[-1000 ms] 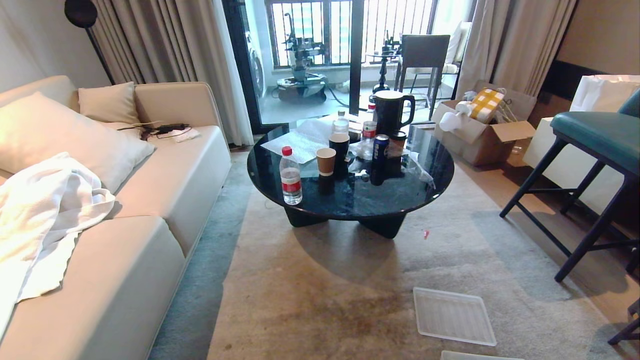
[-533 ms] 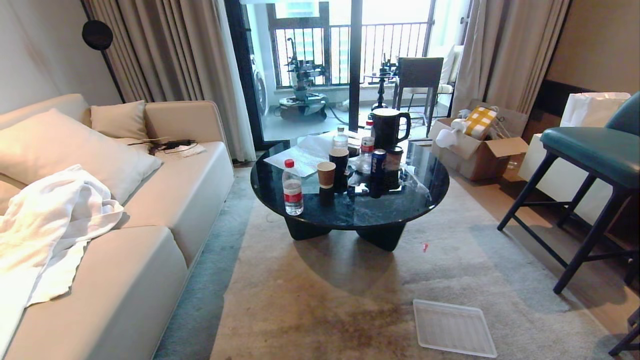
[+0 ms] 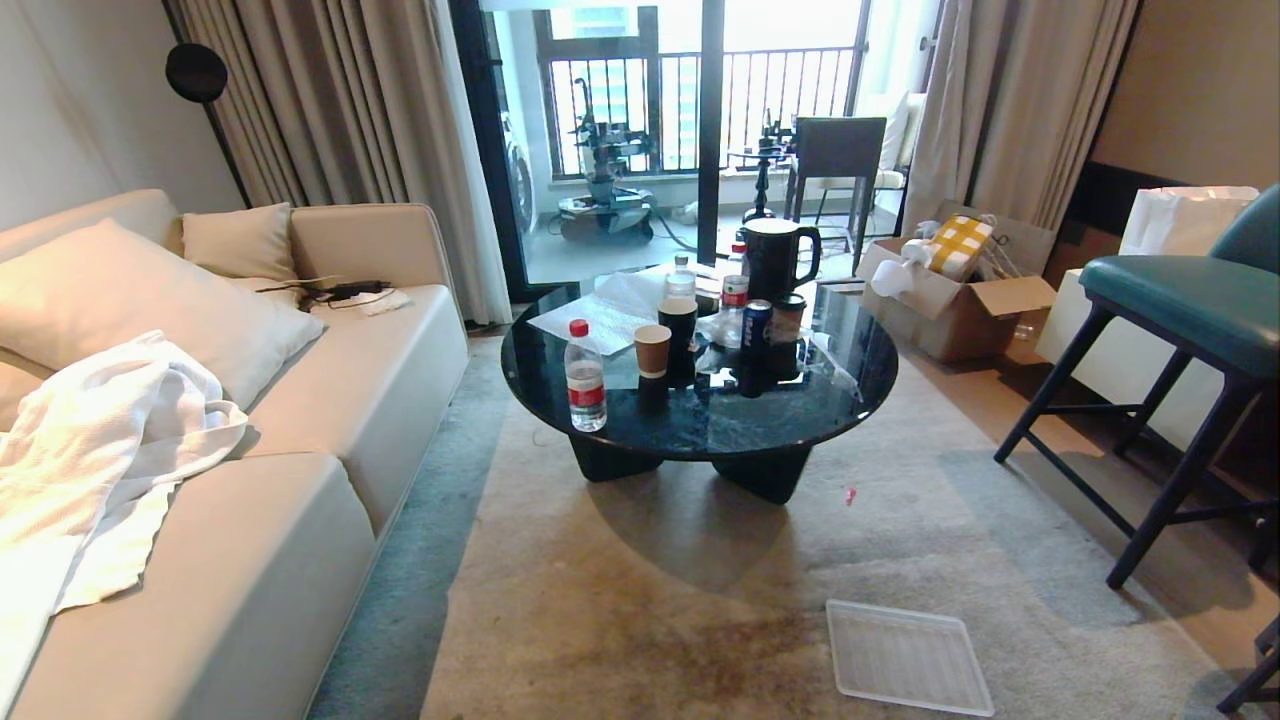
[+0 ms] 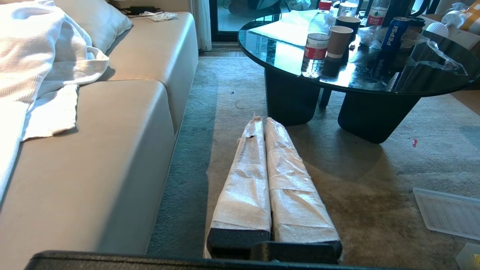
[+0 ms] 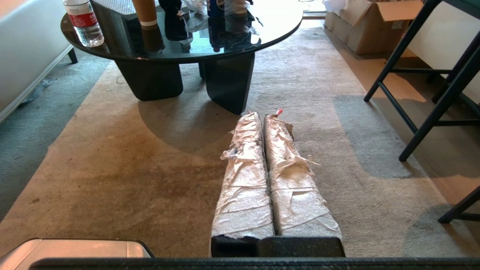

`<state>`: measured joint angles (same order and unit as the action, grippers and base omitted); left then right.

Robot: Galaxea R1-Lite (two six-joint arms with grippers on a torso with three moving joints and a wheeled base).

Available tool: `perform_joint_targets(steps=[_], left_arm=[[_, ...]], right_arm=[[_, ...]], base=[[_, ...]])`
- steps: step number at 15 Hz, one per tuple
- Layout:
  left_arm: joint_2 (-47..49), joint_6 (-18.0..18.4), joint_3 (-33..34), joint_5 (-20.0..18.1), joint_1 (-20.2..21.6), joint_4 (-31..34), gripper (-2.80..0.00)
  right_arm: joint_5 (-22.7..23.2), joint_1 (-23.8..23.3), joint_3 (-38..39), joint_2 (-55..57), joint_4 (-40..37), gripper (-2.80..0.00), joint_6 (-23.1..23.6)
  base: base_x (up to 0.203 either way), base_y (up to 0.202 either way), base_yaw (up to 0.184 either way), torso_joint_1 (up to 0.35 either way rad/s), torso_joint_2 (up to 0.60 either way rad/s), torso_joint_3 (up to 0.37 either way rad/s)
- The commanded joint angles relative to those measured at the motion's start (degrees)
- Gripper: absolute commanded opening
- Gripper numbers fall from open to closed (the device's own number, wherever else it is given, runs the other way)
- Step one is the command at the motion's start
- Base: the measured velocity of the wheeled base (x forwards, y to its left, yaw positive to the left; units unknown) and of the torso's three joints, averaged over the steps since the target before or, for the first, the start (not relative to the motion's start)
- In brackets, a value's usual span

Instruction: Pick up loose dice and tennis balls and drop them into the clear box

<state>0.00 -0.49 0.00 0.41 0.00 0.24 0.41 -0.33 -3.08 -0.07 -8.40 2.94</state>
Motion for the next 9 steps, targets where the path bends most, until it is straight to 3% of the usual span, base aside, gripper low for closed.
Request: perform_joint_targets(steps=[1, 9], left_arm=[[0.0, 0.0, 0.0, 0.0, 0.0, 0.0, -2.80], [0.0, 0.0, 0.0, 0.0, 0.0, 0.0, -2.80]], right_arm=[[0.0, 0.0, 0.0, 0.0, 0.0, -2.80, 0.0], [0.0, 0.0, 0.0, 0.0, 0.0, -2.80, 0.0]], base=[[0.000, 0.000, 0.000, 0.000, 0.00, 0.000], [0.000, 0.000, 0.000, 0.000, 0.00, 0.000]])
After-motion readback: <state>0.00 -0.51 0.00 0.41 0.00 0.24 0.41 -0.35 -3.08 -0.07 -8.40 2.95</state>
